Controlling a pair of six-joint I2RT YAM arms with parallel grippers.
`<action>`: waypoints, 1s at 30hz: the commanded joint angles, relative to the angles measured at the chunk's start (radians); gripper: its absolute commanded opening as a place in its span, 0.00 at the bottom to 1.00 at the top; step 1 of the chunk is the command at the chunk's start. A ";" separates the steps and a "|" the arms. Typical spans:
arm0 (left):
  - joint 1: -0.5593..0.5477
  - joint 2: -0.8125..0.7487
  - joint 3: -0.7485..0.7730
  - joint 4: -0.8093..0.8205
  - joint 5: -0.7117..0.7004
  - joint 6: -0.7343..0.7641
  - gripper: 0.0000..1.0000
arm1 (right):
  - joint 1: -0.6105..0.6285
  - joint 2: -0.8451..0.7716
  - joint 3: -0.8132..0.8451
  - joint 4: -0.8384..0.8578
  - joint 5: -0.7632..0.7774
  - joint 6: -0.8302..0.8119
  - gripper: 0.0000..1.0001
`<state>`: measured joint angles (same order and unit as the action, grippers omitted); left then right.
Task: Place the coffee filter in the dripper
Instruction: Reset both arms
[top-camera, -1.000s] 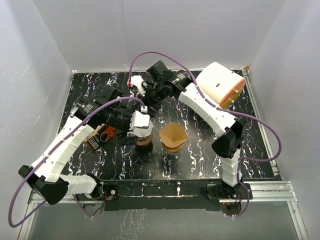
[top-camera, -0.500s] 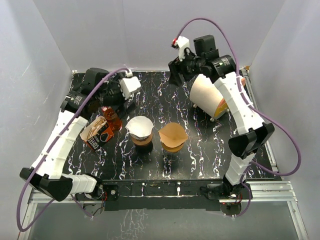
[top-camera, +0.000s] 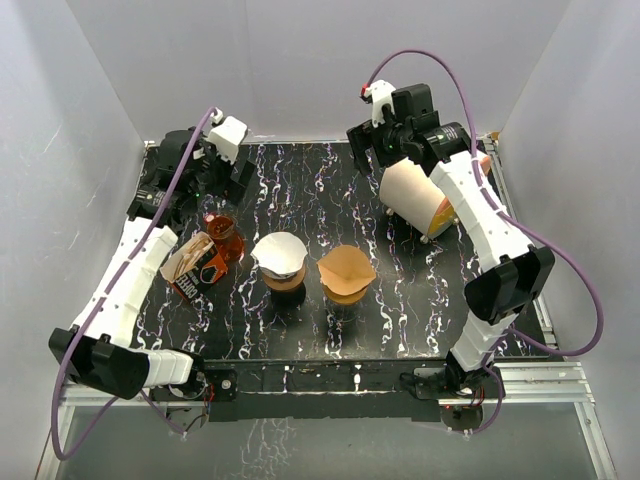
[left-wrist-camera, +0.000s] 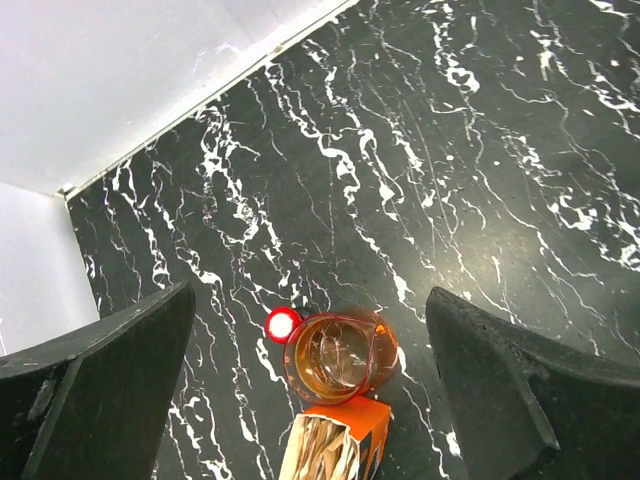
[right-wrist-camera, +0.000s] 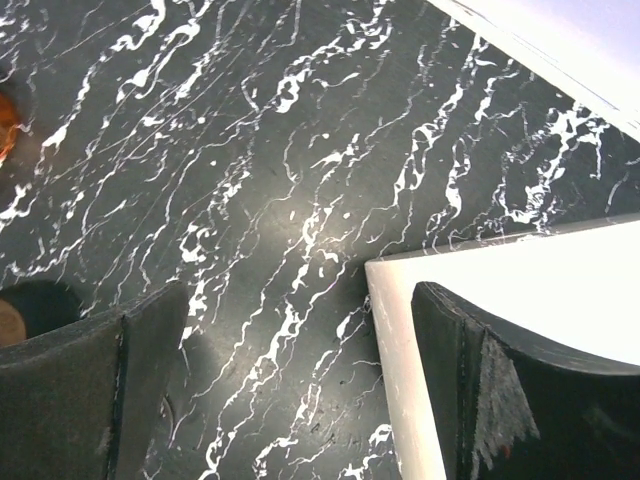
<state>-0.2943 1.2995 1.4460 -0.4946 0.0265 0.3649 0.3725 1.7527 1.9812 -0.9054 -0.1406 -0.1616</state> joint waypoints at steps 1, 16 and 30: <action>0.013 -0.045 -0.064 0.148 -0.099 -0.065 0.99 | -0.012 -0.075 -0.026 0.115 0.102 0.043 0.97; 0.040 -0.044 -0.119 0.221 -0.142 -0.160 0.99 | -0.014 -0.118 -0.085 0.176 0.167 0.046 0.98; 0.052 -0.009 -0.151 0.345 -0.146 -0.124 0.99 | -0.077 -0.317 -0.350 0.376 0.255 0.010 0.98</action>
<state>-0.2508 1.2934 1.3064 -0.2253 -0.0956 0.2279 0.3370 1.5196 1.6833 -0.6827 0.0578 -0.1513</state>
